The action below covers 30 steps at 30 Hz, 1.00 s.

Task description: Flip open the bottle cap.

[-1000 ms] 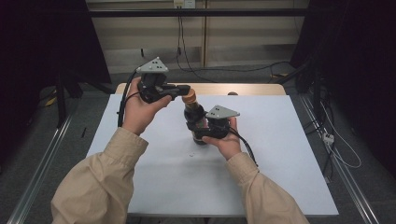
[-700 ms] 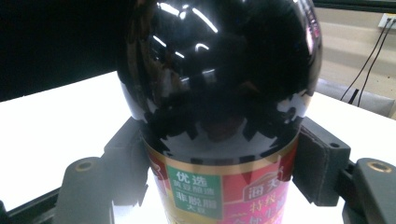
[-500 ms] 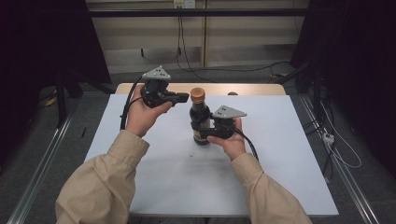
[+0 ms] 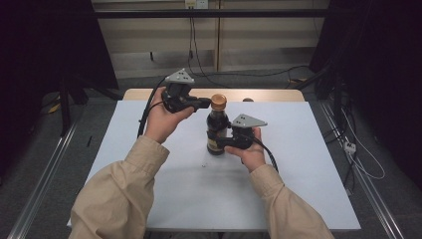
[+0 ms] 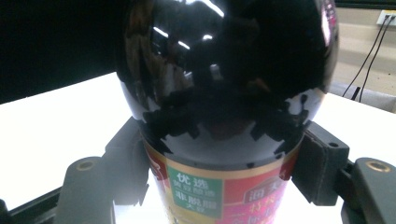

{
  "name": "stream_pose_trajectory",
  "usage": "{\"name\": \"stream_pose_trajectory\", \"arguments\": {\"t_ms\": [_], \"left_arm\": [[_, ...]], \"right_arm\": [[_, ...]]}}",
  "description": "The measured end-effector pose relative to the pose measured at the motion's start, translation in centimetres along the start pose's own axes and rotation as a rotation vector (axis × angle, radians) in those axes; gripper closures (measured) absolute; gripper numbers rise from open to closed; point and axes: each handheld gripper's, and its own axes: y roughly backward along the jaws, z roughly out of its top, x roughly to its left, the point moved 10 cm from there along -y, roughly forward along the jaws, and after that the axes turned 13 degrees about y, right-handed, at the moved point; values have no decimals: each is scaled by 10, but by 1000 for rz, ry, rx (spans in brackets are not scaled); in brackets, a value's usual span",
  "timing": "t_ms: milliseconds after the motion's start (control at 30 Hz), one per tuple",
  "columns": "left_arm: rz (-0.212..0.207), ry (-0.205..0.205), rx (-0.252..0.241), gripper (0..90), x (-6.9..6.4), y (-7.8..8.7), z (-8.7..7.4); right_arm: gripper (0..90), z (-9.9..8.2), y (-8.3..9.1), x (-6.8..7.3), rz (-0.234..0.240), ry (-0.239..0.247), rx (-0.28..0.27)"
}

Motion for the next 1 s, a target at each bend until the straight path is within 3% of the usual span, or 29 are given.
{"name": "stream_pose_trajectory", "arguments": {"t_ms": [67, 133, 467, 1000], "left_arm": [[-14, 20, 0, 900, 1, 0, 0], [-3, 5, 2, 900, 0, 1, -1], [-32, 14, 8, 900, -5, 3, -2], [-13, 7, 10, 900, -10, -2, 1]], "right_arm": [[305, 0, 0, 0, -4, -2, -6], [305, -1, -1, 0, -4, -3, -7], [304, -2, -1, 0, -4, -7, 3], [307, -7, -1, -1, -20, -20, -4]]}}
